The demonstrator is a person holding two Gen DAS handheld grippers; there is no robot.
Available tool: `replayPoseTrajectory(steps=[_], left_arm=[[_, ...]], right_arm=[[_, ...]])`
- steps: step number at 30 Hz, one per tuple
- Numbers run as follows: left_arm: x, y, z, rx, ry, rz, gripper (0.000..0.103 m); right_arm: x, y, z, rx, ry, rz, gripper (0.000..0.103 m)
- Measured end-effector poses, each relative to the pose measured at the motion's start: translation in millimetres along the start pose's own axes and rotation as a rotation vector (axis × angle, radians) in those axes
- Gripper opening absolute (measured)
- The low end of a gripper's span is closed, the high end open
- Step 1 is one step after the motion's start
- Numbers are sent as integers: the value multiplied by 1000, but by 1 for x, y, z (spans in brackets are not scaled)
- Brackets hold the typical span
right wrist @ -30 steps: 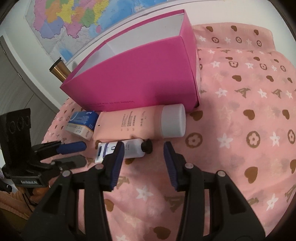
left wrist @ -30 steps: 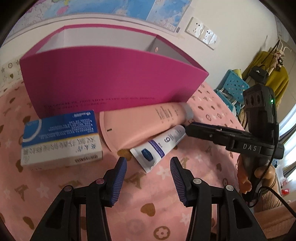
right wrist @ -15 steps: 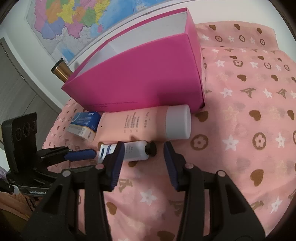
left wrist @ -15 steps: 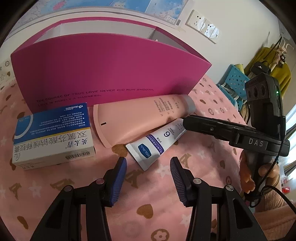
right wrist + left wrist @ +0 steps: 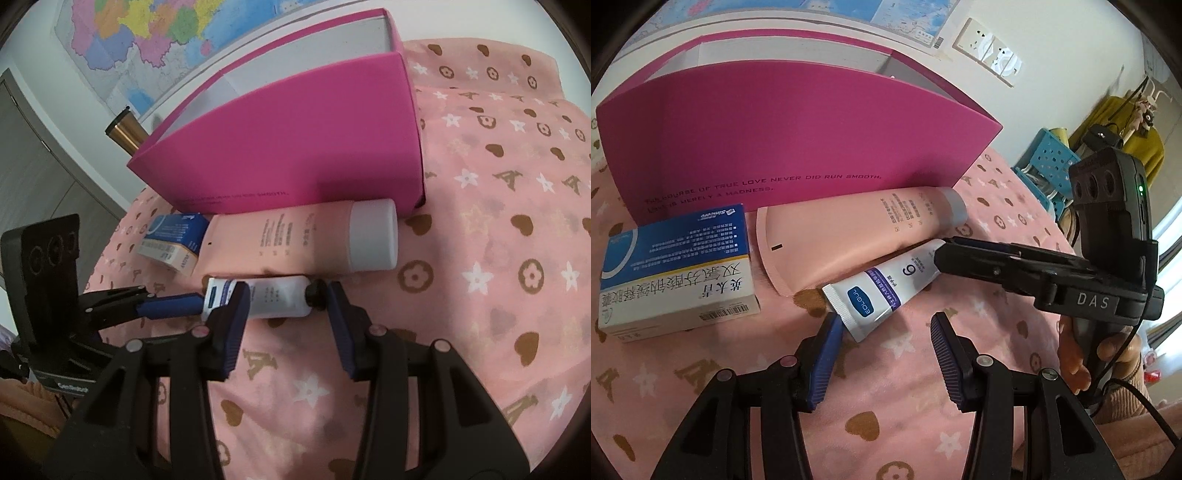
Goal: Organize rigid objects
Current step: 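Lower the right gripper to the small white tube with blue label, then grasp the white tube with the right gripper and lift it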
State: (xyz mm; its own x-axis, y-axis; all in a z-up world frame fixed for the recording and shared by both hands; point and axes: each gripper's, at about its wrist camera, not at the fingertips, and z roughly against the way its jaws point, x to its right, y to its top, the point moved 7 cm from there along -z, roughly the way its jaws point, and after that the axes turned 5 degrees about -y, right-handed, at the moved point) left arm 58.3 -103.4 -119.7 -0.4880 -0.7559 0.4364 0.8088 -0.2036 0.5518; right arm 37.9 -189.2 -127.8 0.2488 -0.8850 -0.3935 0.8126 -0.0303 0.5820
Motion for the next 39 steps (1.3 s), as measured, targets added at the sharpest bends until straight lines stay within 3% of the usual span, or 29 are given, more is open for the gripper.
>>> replayPoseTrajectory(steps=[14,18,22,29,36,39], left_arm=[[4,-1,0,5,-1,0,50],[20,1,3,19,-52,-36,49],[24,1,2,21,5,-83,49],[-8,0,11,39,57,3,49],[-12,-2,6,14,-5,37,51],[-8,0,3,11,-12,32,59]], right_arm=[[-2,-6,10,15,-20,8,46],[-8,-8,11,14,-8,20,45],[-11,-13,6,4,-19,35,40],[1,-14,6,-3,-27,-6,40],[-4,-8,2,-6,-10,-4,40],[-4,-10,-3,-14,-12,3,41]])
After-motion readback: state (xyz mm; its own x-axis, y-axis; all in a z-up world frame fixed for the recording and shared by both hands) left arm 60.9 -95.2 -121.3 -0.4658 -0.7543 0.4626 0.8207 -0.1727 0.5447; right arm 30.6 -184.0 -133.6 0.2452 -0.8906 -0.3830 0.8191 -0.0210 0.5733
